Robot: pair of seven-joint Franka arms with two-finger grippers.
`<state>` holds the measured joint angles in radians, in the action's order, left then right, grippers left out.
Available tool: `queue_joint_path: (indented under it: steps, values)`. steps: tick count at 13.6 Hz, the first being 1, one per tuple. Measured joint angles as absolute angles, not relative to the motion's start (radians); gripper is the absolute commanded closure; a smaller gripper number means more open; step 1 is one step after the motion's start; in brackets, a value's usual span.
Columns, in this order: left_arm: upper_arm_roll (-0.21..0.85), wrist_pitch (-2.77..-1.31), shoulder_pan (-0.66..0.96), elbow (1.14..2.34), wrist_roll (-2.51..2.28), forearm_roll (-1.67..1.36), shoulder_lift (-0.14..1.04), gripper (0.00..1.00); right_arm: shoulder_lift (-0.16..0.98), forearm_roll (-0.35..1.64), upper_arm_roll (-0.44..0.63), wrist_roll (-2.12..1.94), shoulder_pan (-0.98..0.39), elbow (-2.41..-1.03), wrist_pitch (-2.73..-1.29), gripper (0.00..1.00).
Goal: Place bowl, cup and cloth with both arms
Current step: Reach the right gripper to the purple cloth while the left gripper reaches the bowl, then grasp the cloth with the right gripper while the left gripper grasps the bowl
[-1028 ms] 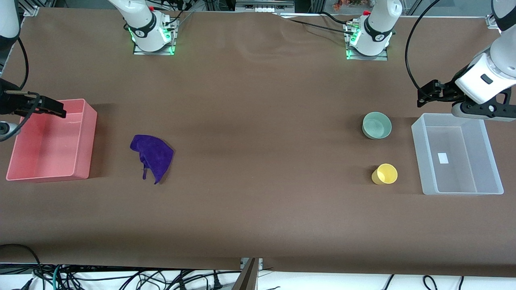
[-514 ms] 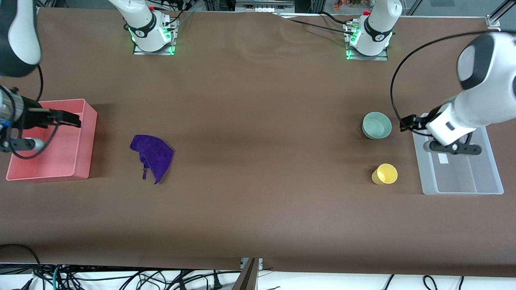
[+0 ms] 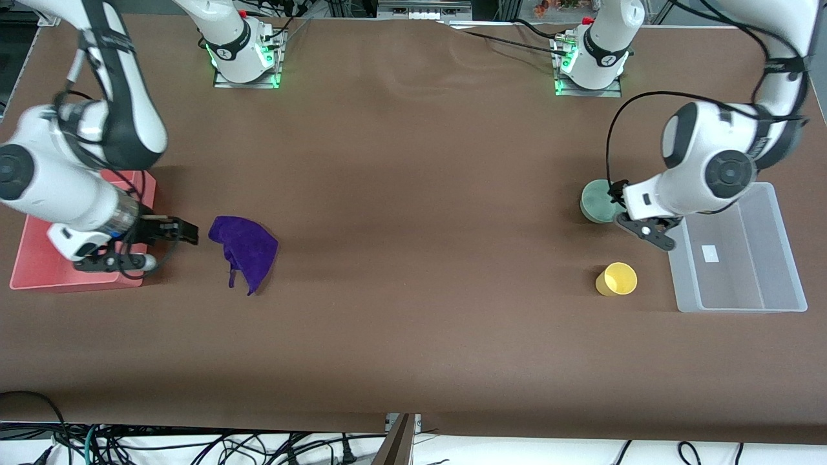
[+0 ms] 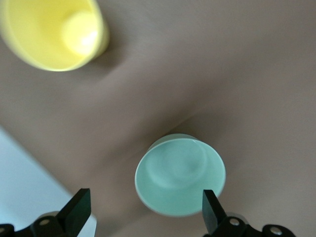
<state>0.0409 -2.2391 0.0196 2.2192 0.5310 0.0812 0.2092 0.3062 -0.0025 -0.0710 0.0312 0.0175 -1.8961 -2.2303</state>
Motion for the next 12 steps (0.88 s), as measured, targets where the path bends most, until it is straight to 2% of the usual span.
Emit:
queue_joint_path:
  steps: [1,2,4,5,7,9,11,12]
  values:
    - [0.041,-2.347,0.019,2.299,0.571,0.093,0.210,0.53,0.309,-0.002,-0.071,0.034,0.018,-1.966,-2.325,0.00]
    - [0.041,-2.424,0.019,2.359,0.606,0.120,0.211,0.59,0.311,-0.002,-0.071,0.036,0.018,-2.030,-2.412,0.00]
    - [0.041,-2.482,0.019,2.403,0.658,0.153,0.215,0.58,0.321,-0.002,-0.072,0.037,0.018,-2.132,-2.571,0.00]
    - [0.041,-2.505,0.019,2.404,0.673,0.163,0.219,0.54,0.330,-0.002,-0.078,0.037,0.017,-2.166,-2.636,0.00]
    - [0.041,-2.572,0.015,2.404,0.686,0.217,0.241,0.52,0.356,-0.002,-0.089,0.040,0.016,-2.201,-2.735,0.00]
    - [0.041,-2.602,0.002,2.398,0.687,0.296,0.255,0.41,0.392,-0.002,-0.091,0.040,0.013,-2.218,-2.828,0.00]
    - [0.041,-2.605,-0.007,2.392,0.691,0.314,0.256,0.39,0.433,-0.002,-0.092,0.040,0.006,-2.225,-2.906,0.01]
    - [0.041,-2.605,-0.009,2.388,0.695,0.314,0.256,0.40,0.448,-0.002,-0.092,0.040,0.001,-2.225,-2.931,0.29]
